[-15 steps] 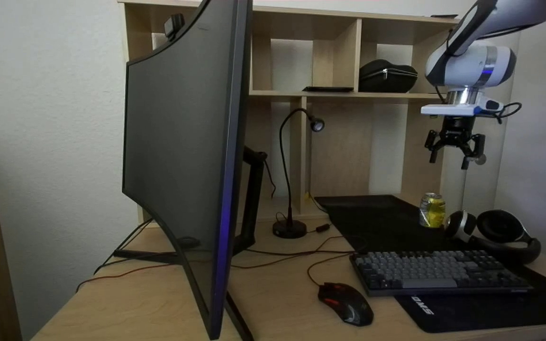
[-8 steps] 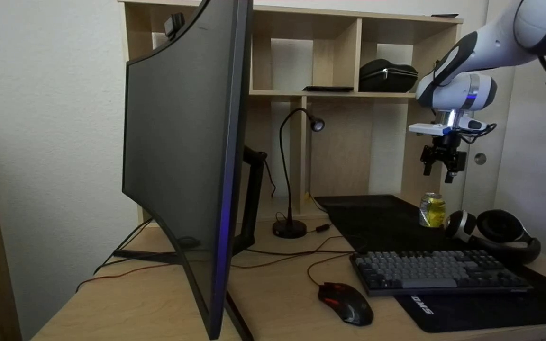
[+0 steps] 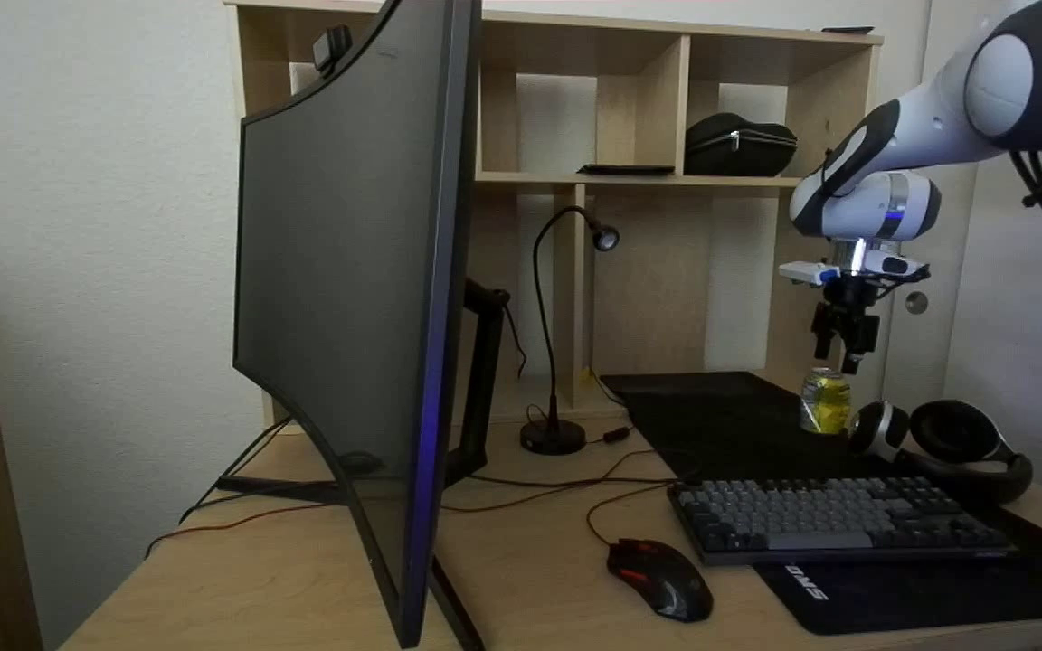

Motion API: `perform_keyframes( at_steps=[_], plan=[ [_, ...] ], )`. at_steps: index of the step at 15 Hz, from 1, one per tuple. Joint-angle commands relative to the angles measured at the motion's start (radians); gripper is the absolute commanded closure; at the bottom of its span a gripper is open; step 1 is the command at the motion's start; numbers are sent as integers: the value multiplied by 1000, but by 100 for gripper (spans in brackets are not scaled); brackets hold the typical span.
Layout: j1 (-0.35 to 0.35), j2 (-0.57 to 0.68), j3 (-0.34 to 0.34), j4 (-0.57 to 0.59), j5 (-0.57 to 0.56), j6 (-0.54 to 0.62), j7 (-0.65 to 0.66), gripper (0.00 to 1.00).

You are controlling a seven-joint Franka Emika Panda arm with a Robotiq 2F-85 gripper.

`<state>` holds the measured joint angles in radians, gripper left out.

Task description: Pick the soda can and move it to the bottom on the desk

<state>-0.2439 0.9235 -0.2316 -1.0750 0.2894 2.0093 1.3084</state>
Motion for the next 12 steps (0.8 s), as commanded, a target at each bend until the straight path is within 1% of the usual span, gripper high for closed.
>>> perform_keyframes(
  at_steps=[1,2,4,8,12],
  plan=[
    [-26,78,1,82,47,68,113,0],
    [-9,37,-2,25,15,42,69,0],
    [-16,60,-2,45,24,63,100,0],
    [-15,80,-6,68,19,62,118,0],
    [-20,106,5,87,36,124,118,0]
  ],
)
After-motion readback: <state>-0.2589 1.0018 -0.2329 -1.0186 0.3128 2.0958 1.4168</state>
